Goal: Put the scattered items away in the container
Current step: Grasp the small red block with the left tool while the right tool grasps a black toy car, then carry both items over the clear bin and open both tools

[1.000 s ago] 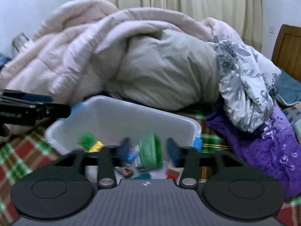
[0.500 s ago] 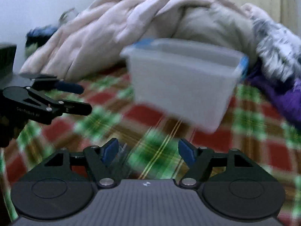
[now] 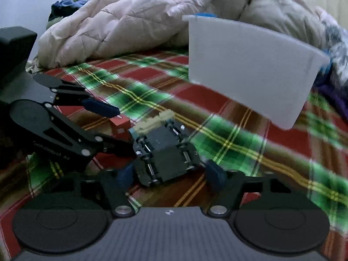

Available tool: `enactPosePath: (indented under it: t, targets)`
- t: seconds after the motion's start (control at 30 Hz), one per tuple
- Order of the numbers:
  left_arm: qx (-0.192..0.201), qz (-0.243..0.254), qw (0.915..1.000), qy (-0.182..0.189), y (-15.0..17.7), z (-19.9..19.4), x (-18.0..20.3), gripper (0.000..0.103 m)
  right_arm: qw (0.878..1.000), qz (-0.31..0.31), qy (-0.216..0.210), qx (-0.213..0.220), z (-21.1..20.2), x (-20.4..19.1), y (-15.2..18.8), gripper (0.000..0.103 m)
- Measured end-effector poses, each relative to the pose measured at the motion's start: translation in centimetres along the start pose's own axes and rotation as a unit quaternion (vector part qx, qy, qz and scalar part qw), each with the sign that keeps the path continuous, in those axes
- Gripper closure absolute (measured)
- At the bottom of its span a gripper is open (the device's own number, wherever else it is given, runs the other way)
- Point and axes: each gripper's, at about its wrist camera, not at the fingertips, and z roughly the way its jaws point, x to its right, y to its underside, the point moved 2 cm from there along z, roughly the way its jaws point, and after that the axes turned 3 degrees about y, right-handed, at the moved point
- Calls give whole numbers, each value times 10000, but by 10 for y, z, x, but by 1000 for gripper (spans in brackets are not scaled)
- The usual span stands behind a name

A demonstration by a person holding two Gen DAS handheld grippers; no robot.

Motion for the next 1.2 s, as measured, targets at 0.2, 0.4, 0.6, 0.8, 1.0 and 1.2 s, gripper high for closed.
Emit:
enactPosePath:
  t: [0.2, 0.4, 0.6, 0.8, 1.0, 1.2]
  targets:
    - [70, 1, 9999, 83, -2, -2, -3, 70, 9998, 171, -41, 100, -11, 9, 3, 37]
    - [143, -77, 9998, 77, -4, -12, -6, 77, 9986, 407, 83, 342, -29, 21, -2, 37]
    - [236, -122, 9996, 3, -10, -26, -12, 81, 9973, 504, 198, 495, -35, 24, -7, 37]
    - [-206, -175, 9996, 28, -1, -15, -13, 77, 9980, 435, 194, 410, -31, 20, -6, 37]
    - [-66, -384, 9992, -52, 2, -15, -18, 81, 9980, 411, 207, 437, -33, 20, -5, 37]
    - [509, -328, 9982, -38, -42, -44, -18, 81, 9938, 645, 341, 835, -51, 33, -27, 37]
